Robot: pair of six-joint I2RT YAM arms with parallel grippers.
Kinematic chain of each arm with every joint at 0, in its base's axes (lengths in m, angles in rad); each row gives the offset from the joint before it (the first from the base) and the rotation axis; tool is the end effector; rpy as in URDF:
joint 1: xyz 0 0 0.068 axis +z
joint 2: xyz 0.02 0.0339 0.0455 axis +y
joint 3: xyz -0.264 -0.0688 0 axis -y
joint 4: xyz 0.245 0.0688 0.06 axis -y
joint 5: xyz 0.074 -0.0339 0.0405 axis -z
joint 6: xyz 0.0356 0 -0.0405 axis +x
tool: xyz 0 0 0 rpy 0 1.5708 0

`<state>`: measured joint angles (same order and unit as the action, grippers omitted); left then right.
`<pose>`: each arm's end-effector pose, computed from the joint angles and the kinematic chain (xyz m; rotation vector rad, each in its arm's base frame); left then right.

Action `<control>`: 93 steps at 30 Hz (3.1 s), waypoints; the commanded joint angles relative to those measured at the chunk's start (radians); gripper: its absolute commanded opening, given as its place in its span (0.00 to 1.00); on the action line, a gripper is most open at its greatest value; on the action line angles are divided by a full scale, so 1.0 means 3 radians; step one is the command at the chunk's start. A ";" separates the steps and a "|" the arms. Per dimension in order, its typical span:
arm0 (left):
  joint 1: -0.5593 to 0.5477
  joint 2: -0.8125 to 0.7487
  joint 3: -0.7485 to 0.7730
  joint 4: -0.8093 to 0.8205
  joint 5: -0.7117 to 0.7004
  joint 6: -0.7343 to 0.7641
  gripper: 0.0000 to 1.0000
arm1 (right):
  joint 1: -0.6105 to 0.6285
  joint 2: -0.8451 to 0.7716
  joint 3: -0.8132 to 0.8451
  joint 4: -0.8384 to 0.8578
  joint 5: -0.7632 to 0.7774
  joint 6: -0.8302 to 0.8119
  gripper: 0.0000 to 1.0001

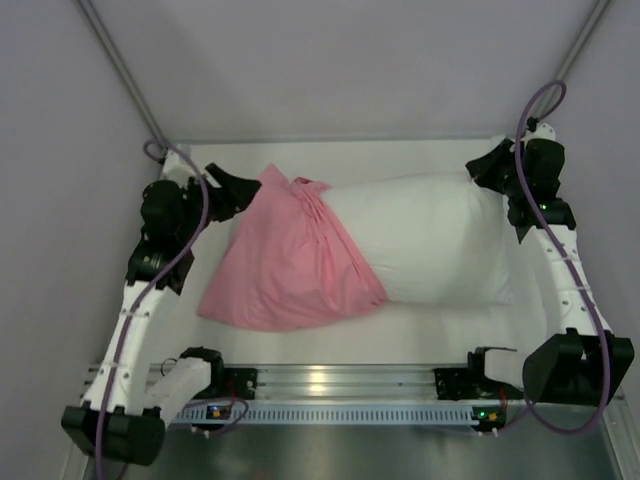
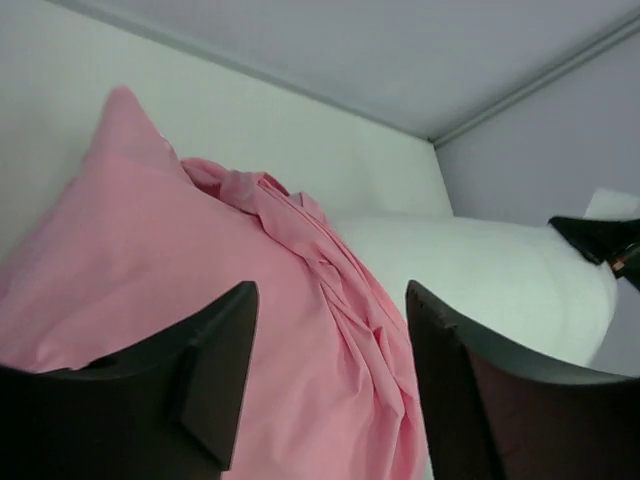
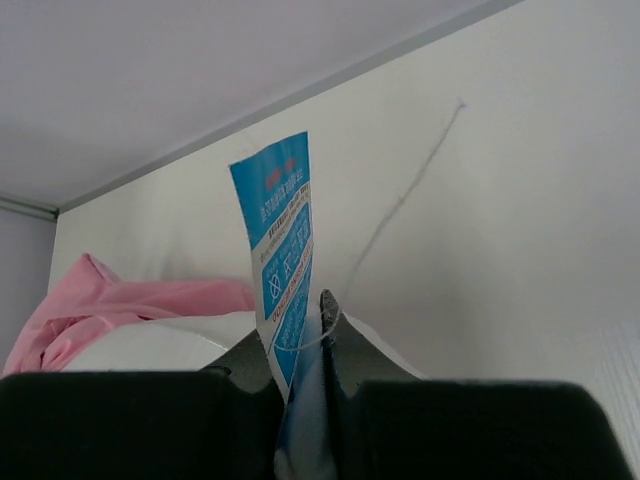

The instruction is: Remove the pillowcase from the pillow

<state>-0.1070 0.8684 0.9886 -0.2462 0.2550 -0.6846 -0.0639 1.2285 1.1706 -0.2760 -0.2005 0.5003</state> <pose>0.1910 -0.0295 0.3903 -0.3085 1.7317 -0.8006 0.2822 -0.0110 0.3722 0.4030 1.8849 0.4849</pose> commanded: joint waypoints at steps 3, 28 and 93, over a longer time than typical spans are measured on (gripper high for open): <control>-0.1165 0.0546 0.0350 -0.0304 -0.0377 0.0124 0.97 | -0.0007 -0.0061 0.0000 0.0276 -0.0150 0.0025 0.00; -0.2425 0.1187 0.0632 -0.0953 -0.1305 0.0027 0.00 | 0.0106 -0.0076 0.0000 0.0255 0.0115 -0.0006 0.00; -0.2430 -0.1914 0.1665 -0.3723 -0.3791 -0.0702 0.00 | -0.0304 0.0696 0.0547 0.0056 0.1216 0.0296 0.00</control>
<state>-0.8341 0.2226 1.5372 -1.3220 -0.9295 -1.0355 -0.1898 1.4551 1.2766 -0.3614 0.2005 0.6041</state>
